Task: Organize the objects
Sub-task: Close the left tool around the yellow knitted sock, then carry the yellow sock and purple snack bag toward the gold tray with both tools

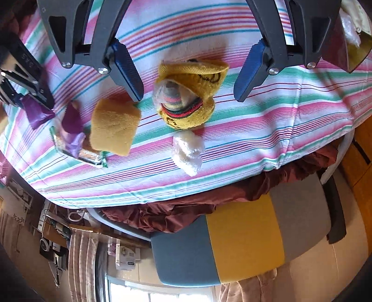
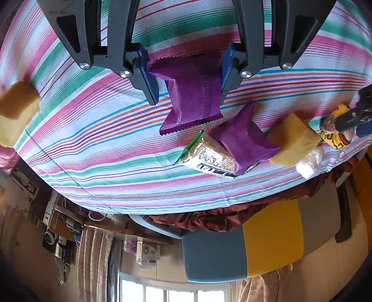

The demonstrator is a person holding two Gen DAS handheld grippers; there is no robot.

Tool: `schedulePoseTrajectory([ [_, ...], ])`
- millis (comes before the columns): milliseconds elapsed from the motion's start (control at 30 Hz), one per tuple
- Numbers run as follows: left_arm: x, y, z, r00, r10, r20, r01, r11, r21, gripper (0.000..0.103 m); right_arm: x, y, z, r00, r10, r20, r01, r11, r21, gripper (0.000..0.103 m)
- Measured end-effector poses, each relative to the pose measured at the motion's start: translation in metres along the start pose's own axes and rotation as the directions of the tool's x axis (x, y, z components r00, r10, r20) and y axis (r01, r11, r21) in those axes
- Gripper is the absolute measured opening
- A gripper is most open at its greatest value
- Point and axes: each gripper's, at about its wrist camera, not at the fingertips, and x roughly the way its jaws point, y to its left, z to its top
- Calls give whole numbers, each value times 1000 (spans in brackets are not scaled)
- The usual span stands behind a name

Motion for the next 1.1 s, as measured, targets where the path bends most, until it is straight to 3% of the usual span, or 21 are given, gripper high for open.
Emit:
schedulePoseTrajectory([
  [133,13,-1,-3,999,-40,-9,40,998,-41,76,-1,0,0,1000,-4,1,4,1000,-4,50],
  [200,17,2,-6,999,-43,-16,41,996,-85,55,-1,0,-1,1000,-3,3,3,1000,-2,50],
  [400,18,11,-10,997,-75,3,74,987,-143,49,-2,1,-2,1000,-14,8,14,1000,-11,49],
  [567,9,5,-17,998,-51,37,55,992,-117,39,-3,3,-2,999,-31,16,31,999,-16,49],
  [1100,-29,-6,-47,991,7,134,3,997,-76,37,-20,17,-4,993,-63,103,71,995,-77,49],
])
